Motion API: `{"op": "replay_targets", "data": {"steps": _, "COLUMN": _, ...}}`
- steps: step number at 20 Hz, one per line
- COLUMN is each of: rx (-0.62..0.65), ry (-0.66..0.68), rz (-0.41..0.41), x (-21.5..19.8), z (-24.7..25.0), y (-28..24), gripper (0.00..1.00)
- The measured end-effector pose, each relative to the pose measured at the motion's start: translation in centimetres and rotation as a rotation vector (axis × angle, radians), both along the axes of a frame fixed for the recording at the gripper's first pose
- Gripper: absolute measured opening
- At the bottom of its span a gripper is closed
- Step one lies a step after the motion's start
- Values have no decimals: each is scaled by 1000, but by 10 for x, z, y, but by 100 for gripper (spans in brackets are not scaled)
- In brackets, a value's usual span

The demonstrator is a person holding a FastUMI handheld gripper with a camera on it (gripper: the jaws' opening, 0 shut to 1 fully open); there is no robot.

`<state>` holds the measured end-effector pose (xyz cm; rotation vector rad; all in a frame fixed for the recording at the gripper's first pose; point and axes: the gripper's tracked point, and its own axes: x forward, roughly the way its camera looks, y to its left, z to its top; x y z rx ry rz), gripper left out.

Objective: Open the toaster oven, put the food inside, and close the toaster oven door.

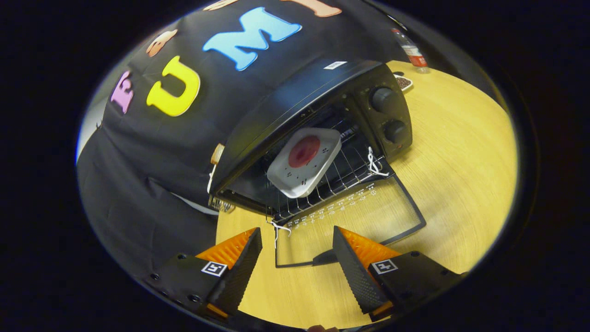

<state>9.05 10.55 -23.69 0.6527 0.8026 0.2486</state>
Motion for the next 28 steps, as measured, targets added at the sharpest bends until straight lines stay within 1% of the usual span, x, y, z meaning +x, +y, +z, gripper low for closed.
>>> {"op": "replay_targets", "data": {"steps": 2, "rx": -72, "ry": -30, "rz": 44, "x": -7, "z": 2, "y": -1, "gripper": 98}}
{"op": "replay_targets", "data": {"steps": 5, "rx": -190, "ry": -32, "rz": 97, "x": -21, "z": -8, "y": -5, "gripper": 98}}
{"op": "replay_targets", "data": {"steps": 7, "rx": -310, "ry": -60, "rz": 103, "x": -28, "z": -13, "y": -18, "gripper": 98}}
{"op": "replay_targets", "data": {"steps": 9, "rx": -416, "ry": -81, "rz": 137, "x": -35, "z": -19, "y": -28, "gripper": 98}}
{"op": "replay_targets", "data": {"steps": 11, "rx": -494, "ry": -55, "rz": 193, "x": -47, "z": -36, "y": -33, "gripper": 98}}
{"op": "replay_targets", "data": {"steps": 13, "rx": -581, "ry": -22, "rz": 228, "x": -58, "z": -51, "y": -44, "gripper": 98}}
{"op": "replay_targets", "data": {"steps": 16, "rx": -617, "ry": 14, "rz": 266, "x": -66, "z": -66, "y": -43, "gripper": 98}}
{"op": "replay_targets", "data": {"steps": 20, "rx": -633, "ry": 42, "rz": 276, "x": -66, "z": -77, "y": -45, "gripper": 98}}
{"op": "replay_targets", "data": {"steps": 25, "rx": -635, "ry": 115, "rz": 241, "x": -65, "z": -92, "y": -57, "gripper": 98}}
{"op": "replay_targets", "data": {"steps": 28, "rx": -609, "ry": 152, "rz": 211, "x": -59, "z": -99, "y": -57, "gripper": 98}}
